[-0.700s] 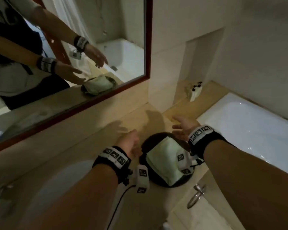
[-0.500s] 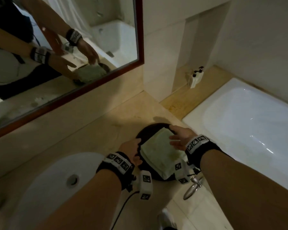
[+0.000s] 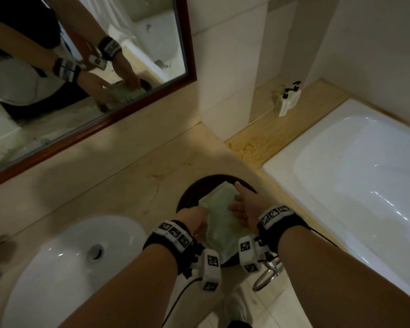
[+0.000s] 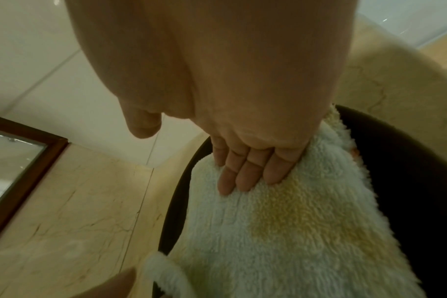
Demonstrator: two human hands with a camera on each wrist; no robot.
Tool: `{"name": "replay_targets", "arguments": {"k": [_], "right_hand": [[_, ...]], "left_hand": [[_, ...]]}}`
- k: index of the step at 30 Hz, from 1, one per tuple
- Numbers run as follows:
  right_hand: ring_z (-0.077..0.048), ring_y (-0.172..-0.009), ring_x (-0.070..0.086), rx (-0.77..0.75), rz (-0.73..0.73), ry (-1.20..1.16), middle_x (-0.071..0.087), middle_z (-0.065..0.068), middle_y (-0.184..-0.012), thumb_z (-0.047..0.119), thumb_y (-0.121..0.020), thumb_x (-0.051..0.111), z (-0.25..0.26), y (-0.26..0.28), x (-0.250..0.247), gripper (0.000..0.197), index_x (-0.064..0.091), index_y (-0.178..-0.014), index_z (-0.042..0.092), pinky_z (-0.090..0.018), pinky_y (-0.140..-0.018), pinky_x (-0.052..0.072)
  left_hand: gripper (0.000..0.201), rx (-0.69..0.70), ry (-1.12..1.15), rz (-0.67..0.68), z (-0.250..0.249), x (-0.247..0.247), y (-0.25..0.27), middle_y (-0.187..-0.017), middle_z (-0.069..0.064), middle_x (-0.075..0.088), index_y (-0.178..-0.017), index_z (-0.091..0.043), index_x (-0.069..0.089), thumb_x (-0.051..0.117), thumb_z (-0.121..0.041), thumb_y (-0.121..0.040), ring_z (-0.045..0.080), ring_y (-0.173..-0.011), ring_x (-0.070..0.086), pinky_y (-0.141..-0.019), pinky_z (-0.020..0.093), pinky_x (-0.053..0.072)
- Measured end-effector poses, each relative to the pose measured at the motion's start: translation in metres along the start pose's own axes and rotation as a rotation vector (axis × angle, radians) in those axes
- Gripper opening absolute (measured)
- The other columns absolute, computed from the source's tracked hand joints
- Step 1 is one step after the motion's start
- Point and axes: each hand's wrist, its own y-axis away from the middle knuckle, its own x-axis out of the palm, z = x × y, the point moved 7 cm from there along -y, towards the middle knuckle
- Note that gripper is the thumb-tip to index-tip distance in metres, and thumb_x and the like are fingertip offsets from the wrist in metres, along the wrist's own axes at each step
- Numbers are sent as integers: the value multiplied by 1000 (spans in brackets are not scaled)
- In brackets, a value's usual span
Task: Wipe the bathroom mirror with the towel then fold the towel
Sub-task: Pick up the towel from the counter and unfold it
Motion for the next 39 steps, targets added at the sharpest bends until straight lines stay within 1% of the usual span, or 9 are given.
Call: {"name": "replay_targets", "arguments": {"k": [4, 7, 11, 14, 16, 19, 24, 32, 39], "right_hand": [[-19, -66, 46, 1, 17, -16, 62, -7, -83, 68, -83, 64, -2, 1, -2, 60, 63, -110, 14, -34, -67, 37], [-20, -66, 47, 1, 29, -2, 63, -8, -86, 63, -85, 66, -2, -1, -3, 56, 64, -112, 14, -34, -65, 39], [-21, -70, 51, -35, 35, 76, 64, -8, -87, 58, -85, 69, 2, -6, -1, 54, 66, -115, 13, -36, -70, 46], [-27, -98, 63, -101, 33, 299, 67, -10, -110, 61, -74, 75, 10, -15, 10, 78, 61, -130, 10, -45, -98, 52], [-34, -124, 55, -105, 54, 535, 55, -14, -141, 66, -67, 74, 11, -15, 18, 104, 43, -148, 10, -42, -106, 45], [-34, -140, 41, -164, 29, 843, 36, -13, -158, 52, -91, 62, 15, -8, 26, 82, 31, -155, 10, -35, -104, 38], [-32, -140, 42, -194, 14, 901, 42, -15, -155, 30, -102, 51, 20, 0, 23, 53, 42, -149, 7, -34, -111, 37], [-37, -127, 56, -290, -141, 708, 60, -22, -136, 24, -93, 56, 64, 36, 5, 44, 62, -129, -1, -45, -106, 48], [-36, -130, 51, -482, -239, 901, 57, -22, -138, 24, -101, 48, 128, 125, 69, 42, 59, -133, -1, -34, -102, 44]], "left_hand": [[37, 101, -121, -33, -8, 9, -6, -117, 12, 67, -124, -3, 63, 72, -21, -93, 30, -102, 64, -97, 48, 56], [26, 88, -126, -68, -7, 9, -12, -100, 13, 70, -112, -6, 66, 75, -18, -90, 33, -90, 68, -89, 52, 60], [15, 31, -61, 44, 0, 21, -9, -66, 9, 55, -86, -10, 56, 57, -10, -101, 21, -55, 54, -57, 33, 50], [29, 96, -123, 104, 2, 32, -12, -65, 8, 64, -122, -18, 61, 64, -8, -95, 21, -52, 58, -47, 25, 43], [27, 138, -128, 147, 1, 40, -10, -75, 9, 67, -122, -18, 63, 64, -9, -97, 20, -59, 61, -42, 21, 43], [19, 151, -154, 165, 4, 41, -12, -75, 9, 65, -110, -12, 71, 65, -4, -94, 19, -61, 59, -49, 26, 45], [13, 232, -138, 37, 4, 21, -16, -76, 8, 68, -80, -12, 72, 74, -21, -89, 24, -70, 63, -71, 41, 57], [21, 302, -353, -23, -14, -41, 32, -78, 5, 63, -83, -16, 65, 80, -31, -84, 25, -77, 61, -73, 34, 53], [13, 555, -288, -36, -50, -124, 101, -77, 3, 55, -88, -6, 69, 72, -19, -87, 24, -83, 55, -77, 35, 44]]}}
